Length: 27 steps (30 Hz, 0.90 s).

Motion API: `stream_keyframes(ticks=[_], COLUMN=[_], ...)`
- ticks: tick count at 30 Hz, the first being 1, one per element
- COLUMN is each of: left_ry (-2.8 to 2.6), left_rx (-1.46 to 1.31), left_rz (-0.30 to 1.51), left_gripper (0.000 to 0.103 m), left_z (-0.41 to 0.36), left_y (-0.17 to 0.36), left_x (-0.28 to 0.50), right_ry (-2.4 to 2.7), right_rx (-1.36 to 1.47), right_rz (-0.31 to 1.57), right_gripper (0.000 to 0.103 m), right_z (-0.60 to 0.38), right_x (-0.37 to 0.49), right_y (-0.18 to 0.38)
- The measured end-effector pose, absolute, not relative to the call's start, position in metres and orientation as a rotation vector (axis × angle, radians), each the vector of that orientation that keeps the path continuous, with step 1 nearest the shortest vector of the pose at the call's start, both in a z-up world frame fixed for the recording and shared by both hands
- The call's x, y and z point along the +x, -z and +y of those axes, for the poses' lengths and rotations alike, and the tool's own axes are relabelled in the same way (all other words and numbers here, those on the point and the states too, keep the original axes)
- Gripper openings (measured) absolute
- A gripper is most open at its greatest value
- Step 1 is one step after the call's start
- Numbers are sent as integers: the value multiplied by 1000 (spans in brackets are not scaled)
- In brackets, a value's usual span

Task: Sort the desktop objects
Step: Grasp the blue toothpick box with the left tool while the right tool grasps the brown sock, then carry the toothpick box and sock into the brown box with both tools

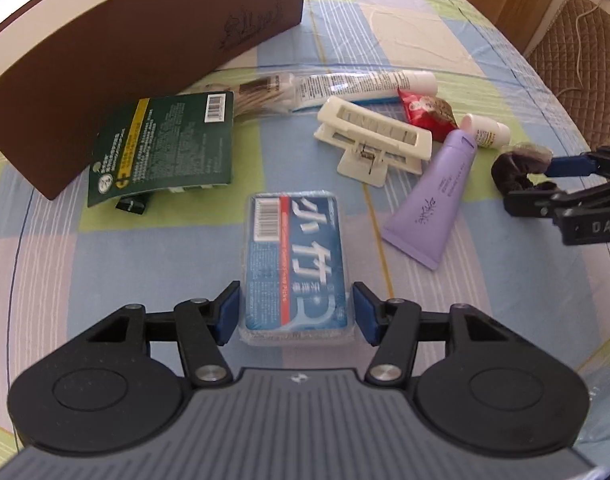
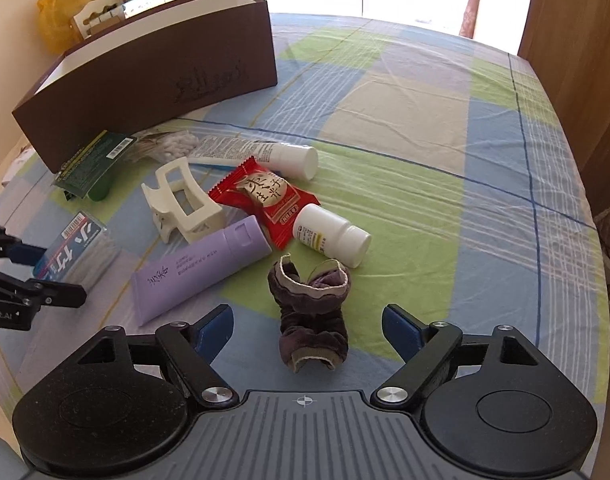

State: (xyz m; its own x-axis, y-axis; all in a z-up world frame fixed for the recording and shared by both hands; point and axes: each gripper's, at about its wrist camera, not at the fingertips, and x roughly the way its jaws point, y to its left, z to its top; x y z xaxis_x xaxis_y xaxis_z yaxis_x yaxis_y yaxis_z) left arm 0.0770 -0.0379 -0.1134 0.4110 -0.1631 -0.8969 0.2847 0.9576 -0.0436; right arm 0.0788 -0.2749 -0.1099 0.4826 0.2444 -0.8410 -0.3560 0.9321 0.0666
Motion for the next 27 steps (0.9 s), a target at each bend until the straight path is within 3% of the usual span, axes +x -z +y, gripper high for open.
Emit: stream_keyframes(ticks=[2, 5, 7, 9, 12, 27], left_ry=[268, 270, 271, 269, 269, 242], left_rx=[115, 111, 120, 127, 119, 104], left_rz=[1101, 1106, 1103, 1094, 1102, 1032], left_gripper=[64, 59, 54, 53, 53, 53], left_z=[-39, -42, -43, -42, -41, -33], left_y=[113, 118, 119, 119, 117, 67], left_x=[82, 89, 87, 84, 78, 48], right_ry=[-374, -364, -369, -377, -394, -472], right_rx=[-135, -148, -148, -162, -163, -151], right_rz=[1001, 1021, 1018, 1012, 1016, 1042], right_gripper=[69, 66, 37, 29, 25, 25], right_z=[-272, -269, -270, -271, -272, -259], right_x=[81, 86, 86, 83, 78, 67], right_y=[112, 120, 121, 120, 117, 95])
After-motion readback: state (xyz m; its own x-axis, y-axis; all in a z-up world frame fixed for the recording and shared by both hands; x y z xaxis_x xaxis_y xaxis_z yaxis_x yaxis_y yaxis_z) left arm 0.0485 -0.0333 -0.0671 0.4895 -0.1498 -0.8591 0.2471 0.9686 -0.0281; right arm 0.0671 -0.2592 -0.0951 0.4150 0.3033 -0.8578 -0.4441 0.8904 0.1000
